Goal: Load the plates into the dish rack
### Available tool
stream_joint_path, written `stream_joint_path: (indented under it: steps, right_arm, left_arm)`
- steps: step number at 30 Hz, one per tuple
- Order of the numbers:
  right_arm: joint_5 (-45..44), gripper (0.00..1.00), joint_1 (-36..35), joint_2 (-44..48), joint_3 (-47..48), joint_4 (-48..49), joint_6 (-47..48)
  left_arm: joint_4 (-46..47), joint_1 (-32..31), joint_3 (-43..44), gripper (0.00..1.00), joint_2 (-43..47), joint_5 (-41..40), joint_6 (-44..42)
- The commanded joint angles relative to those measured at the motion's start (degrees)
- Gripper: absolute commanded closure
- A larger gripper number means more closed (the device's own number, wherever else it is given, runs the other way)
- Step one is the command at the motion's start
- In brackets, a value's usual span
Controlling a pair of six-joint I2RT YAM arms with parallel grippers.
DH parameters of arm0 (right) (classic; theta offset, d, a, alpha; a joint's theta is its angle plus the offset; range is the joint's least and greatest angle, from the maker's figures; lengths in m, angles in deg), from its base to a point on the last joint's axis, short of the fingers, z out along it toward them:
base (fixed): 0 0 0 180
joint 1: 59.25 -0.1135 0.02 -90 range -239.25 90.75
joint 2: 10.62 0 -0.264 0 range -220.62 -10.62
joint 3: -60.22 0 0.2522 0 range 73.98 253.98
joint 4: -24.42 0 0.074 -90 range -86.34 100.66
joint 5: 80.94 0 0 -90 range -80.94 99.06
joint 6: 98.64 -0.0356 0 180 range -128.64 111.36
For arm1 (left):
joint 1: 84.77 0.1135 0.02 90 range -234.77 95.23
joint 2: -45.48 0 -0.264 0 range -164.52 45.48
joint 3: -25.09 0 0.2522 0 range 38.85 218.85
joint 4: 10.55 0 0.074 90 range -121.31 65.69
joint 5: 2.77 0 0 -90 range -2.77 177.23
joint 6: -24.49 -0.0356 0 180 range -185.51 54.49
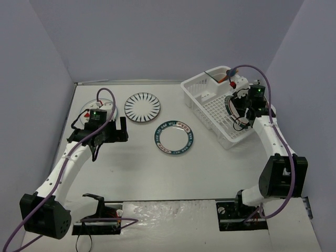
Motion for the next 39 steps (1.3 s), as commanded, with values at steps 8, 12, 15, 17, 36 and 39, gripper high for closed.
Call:
stream_joint_path:
  steps: [8,12,15,17,36,39]
  right_arm:
    - [3.10,0.38,0.33,8.77,3.97,3.63,-6.11]
    - [10.94,0.42,-0.01,12.40,1.31,4.64,-10.09]
    - [12.81,0.44,-0.02,13.78,0.29,4.65,-13.30]
    - [14.63,0.45,-0.06,15.37,-0.29,5.14,-19.22]
    - [40.60,0.02,-0.89,39.71,-20.93,24.66,-60.60]
    - [41.97,0.01,-1.14,42.07,-22.41,23.55,-60.77]
  left_arm:
    - [3.21,0.54,1.01,0.03,-1.18,2.12,1.85]
    - [3.37,0.54,0.66,0.03,-0.95,1.94,2.07]
    - [3.85,0.54,0.46,0.03,-1.29,3.24,2.62]
    - [4.83,0.45,0.00,0.03,-1.45,5.18,3.81]
    - [34.22,-11.03,-2.20,0.03,-23.30,14.83,29.09]
    - [37.91,-11.60,-2.16,0.05,-28.54,16.03,31.55]
